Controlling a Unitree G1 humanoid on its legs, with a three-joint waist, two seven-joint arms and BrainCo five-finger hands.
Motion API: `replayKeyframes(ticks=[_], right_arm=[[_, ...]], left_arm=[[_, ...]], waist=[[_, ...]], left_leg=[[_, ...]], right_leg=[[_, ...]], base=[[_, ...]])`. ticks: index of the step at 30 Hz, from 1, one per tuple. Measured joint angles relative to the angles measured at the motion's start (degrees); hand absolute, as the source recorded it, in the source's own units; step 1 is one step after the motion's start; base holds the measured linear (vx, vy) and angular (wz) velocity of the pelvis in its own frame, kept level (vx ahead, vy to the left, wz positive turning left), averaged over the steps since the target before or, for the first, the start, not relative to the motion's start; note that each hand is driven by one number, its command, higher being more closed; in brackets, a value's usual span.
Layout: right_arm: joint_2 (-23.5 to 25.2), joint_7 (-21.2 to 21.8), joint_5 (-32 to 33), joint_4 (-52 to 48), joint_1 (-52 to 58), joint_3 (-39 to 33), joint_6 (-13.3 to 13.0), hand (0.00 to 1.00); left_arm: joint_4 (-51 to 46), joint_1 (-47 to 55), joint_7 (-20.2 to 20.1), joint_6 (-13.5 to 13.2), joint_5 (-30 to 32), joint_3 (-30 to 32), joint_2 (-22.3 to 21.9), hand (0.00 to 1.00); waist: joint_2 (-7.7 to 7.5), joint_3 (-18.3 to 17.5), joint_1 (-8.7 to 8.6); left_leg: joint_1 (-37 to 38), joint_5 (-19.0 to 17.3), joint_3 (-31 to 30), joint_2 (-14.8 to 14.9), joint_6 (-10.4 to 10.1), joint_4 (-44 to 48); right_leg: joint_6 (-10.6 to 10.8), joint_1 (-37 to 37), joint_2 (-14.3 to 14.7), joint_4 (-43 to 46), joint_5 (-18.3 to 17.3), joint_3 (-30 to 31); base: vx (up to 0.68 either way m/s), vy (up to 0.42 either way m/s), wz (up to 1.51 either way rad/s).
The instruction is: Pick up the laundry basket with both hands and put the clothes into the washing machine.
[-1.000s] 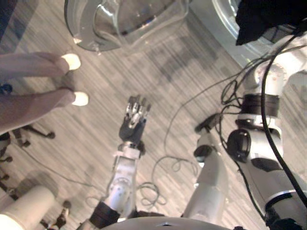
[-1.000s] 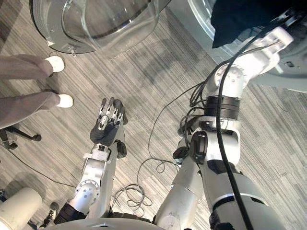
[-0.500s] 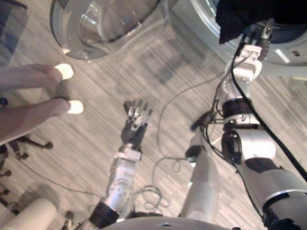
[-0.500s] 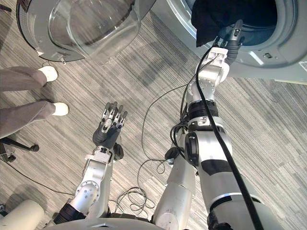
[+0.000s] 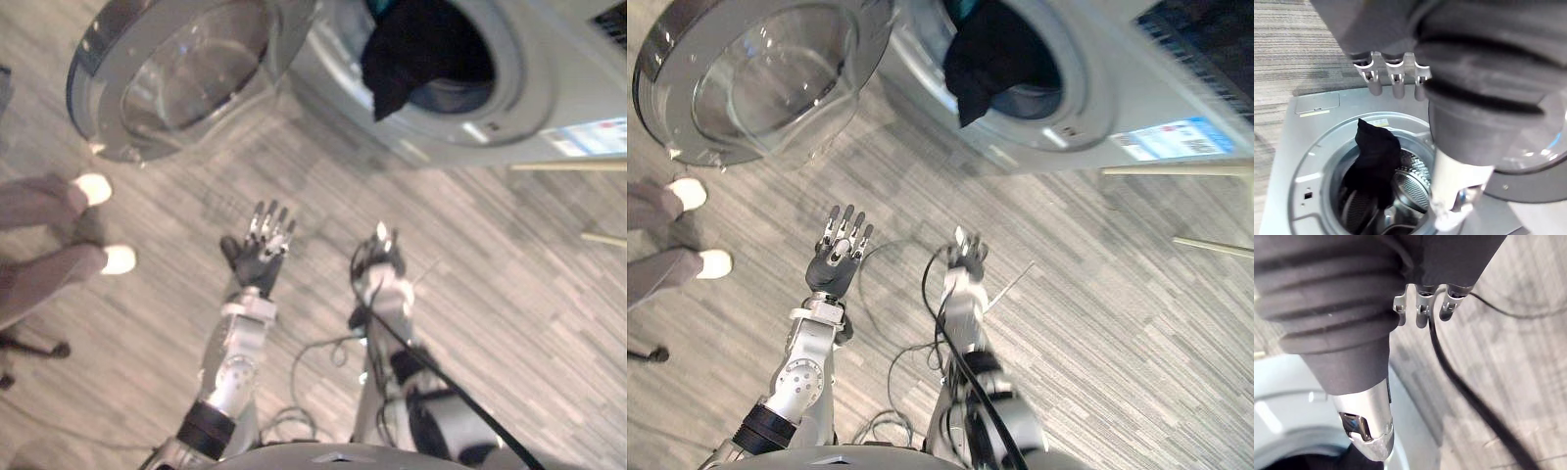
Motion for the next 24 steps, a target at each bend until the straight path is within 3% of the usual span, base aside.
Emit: replayKeyframes(ticks=[3, 5, 6, 7, 8, 9, 10, 12, 14, 16, 17, 18, 19, 20, 21, 23, 24], right_arm=[[1.67, 1.9, -7.85, 0.74, 9.21, -0.65, 2.93, 0.0], [2.77, 3.31, -10.06, -0.13, 13.31, -1.79, 3.78, 0.0], [2.64, 4.02, -11.71, 0.45, 14.96, -2.71, 4.34, 0.0], [2.44, 4.3, -13.07, 1.05, 15.92, -4.16, 4.69, 0.0], [1.95, 4.29, -14.96, 1.55, 16.37, -5.26, 4.7, 0.0], [1.75, 4.5, -15.91, 2.78, 16.64, -5.87, 4.68, 0.0], [0.83, 4.92, -18.0, 7.07, 16.91, -6.09, 4.9, 0.0], [-1.41, 5.12, -21.55, 10.81, 16.75, -6.33, 5.46, 0.0], [-2.42, 5.0, -22.89, 12.16, 16.39, -6.71, 6.35, 0.0], [-2.93, 5.0, -24.6, 13.13, 16.4, -6.22, 6.46, 0.0], [-3.27, 5.0, -26.61, 13.76, 16.47, -5.36, 6.48, 0.0], [-3.38, 4.97, -27.86, 13.71, 17.01, -4.12, 6.69, 0.0], [-3.75, 4.99, -28.46, 13.75, 17.25, -4.02, 6.9, 0.0], [-5.12, 4.92, -28.58, 14.02, 17.66, -4.23, 7.39, 0.0], [-6.21, 4.91, -28.63, 14.43, 18.65, -4.49, 7.61, 0.0], [-6.78, 4.66, -28.62, 14.56, 19.93, -7.03, 7.57, 0.0], [-7.09, 3.74, -28.6, 14.54, 20.08, -8.8, 7.57, 0.0]], left_arm=[[0.98, -0.04, 0.01, -0.01, 5.48, 6.15, 1.51, 0.0], [1.14, 0.51, -0.02, -0.19, 7.21, 8.44, 3.47, 0.0], [2.52, 1.05, -0.13, -0.17, 8.23, 10.46, 4.19, 0.0], [3.39, 2.18, -0.28, -0.1, 8.67, 11.54, 3.51, 0.0], [4.19, 4.23, -0.53, -0.22, 8.77, 13.65, 3.17, 0.0], [5.17, 5.15, -0.58, -0.05, 8.78, 14.2, 3.39, 0.0], [7.6, 6.74, -0.68, 0.17, 8.74, 15.56, 3.06, 0.0], [10.96, 8.22, -0.41, 0.53, 8.53, 18.44, 1.71, 0.0], [11.97, 10.18, 0.28, 1.84, 8.0, 19.88, 1.48, 0.0], [12.98, 11.65, 0.98, 2.54, 7.56, 20.9, 1.41, 0.0], [13.89, 12.3, 1.69, 2.96, 7.57, 21.54, 0.88, 0.0], [14.22, 13.38, 1.79, 3.29, 7.61, 21.52, 0.38, 0.0], [14.93, 13.75, 1.81, 3.56, 7.66, 21.02, -0.16, 0.0], [17.29, 14.07, 1.82, 4.09, 7.71, 18.46, -0.74, 0.0], [18.37, 14.35, 1.81, 4.6, 7.8, 15.31, -1.09, 0.0], [19.42, 15.02, 1.78, 4.87, 8.65, 13.27, -2.43, 0.0], [20.54, 14.64, 1.7, 5.09, 9.11, 11.62, -3.03, 0.0]], waist=[[-1.4, -2.41, -1.52], [-3.83, -4.43, -2.8], [-4.74, -5.7, -2.81], [-4.31, -6.97, -2.06], [-5.03, -8.22, -2.14], [-5.59, -8.95, -2.7], [-5.99, -11.26, -2.42], [-4.92, -12.3, -2.21], [-4.4, -12.52, -2.53], [-4.28, -12.71, -3.33], [-4.32, -12.9, -3.26], [-4.97, -13.58, -2.52], [-4.53, -13.72, -1.84], [-2.92, -13.74, -1.69], [-1.84, -14.14, -1.7], [0.34, -15.1, -1.66], [1.62, -15.67, -1.85]], left_leg=[[3.67, -6.65, 1.73, 5.03, -1.7, 9.51], [7.76, -8.81, 2.46, 6.35, -2.3, 11.11], [11.76, -9.73, 3.47, 7.57, -2.83, 10.59], [14.71, -9.86, 4.9, 9.3, -2.63, 8.81], [18.43, -10.02, 7.81, 10.51, -3.07, 9.41], [19.93, -10.41, 8.27, 10.44, -3.88, 10.38], [22.18, -11.05, 9.42, 11.09, -4.85, 11.52], [26.44, -10.01, 11.22, 12.93, -4.99, 10.61], [31.34, -8.78, 13.86, 14.21, -6.16, 9.99], [35.26, -5.14, 14.38, 15.83, -4.16, 11.56], [36.41, -1.31, 14.37, 17.65, 1.27, 15.74], [35.3, -0.52, 12.14, 19.69, 7.45, 23.31], [34.13, -3.6, 9.22, 19.15, 7.24, 27.64], [31.28, -10.94, 1.92, 15.39, 4.58, 33.54], [30.26, -15.79, -2.73, 10.44, 2.82, 35.35], [30.39, -18.96, -3.69, 4.9, 1.96, 32.88], [30.06, -20.71, -3.5, -0.17, 2.13, 29.25]], right_leg=[[-0.71, 4.38, 3.57, -1.12, -0.32, 3.69], [-1.83, 8.0, 5.87, -3.74, -0.32, 5.45], [-4.82, 11.38, 7.4, -5.99, -4.01, 3.12], [-6.48, 11.92, 7.81, -4.01, -9.17, 0.58], [-6.67, 10.92, 6.62, 6.42, -9.63, 1.15], [-6.41, 11.97, 5.87, 9.48, -9.06, 1.71], [-1.9, 13.39, 6.61, 8.7, -9.93, 2.03], [-1.48, 15.76, 9.52, 5.63, -9.69, 3.08], [-2.57, 15.81, 10.97, 9.13, -11.91, 5.18], [-3.88, 17.46, 12.97, 10.94, -14.08, 7.3], [-4.3, 19.52, 14.68, 9.93, -14.72, 9.6], [-5.08, 21.97, 16.18, 7.73, -14.78, 13.5], [-5.03, 22.96, 16.63, 6.53, -14.66, 14.98], [-5.05, 26.03, 17.01, 3.82, -14.52, 15.79], [-5.35, 28.24, 17.59, 1.73, -13.47, 16.35], [-5.21, 30.77, 18.95, -0.86, -12.25, 18.1], [-4.86, 32.03, 19.64, -2.39, -11.85, 20.02]], base=[[-0.03, -0.078, -0.92], [0.04, -0.025, -0.87], [0.08, 0.004, -1.16], [0.17, 0.026, -1.52], [0.18, 0.033, -1.13], [0.2, -0.007, -0.9], [0.14, -0.053, -0.66], [0.09, -0.047, -0.9], [0.06, -0.049, -0.85], [0.07, -0.179, -0.76], [0.1, -0.263, -1.06], [0.11, -0.234, -1.19], [0.12, -0.13, -1.24], [0.12, -0.04, -1.1], [0.1, -0.023, -1.04], [0.09, 0.017, -0.88], [0.13, 0.052, -0.97]])
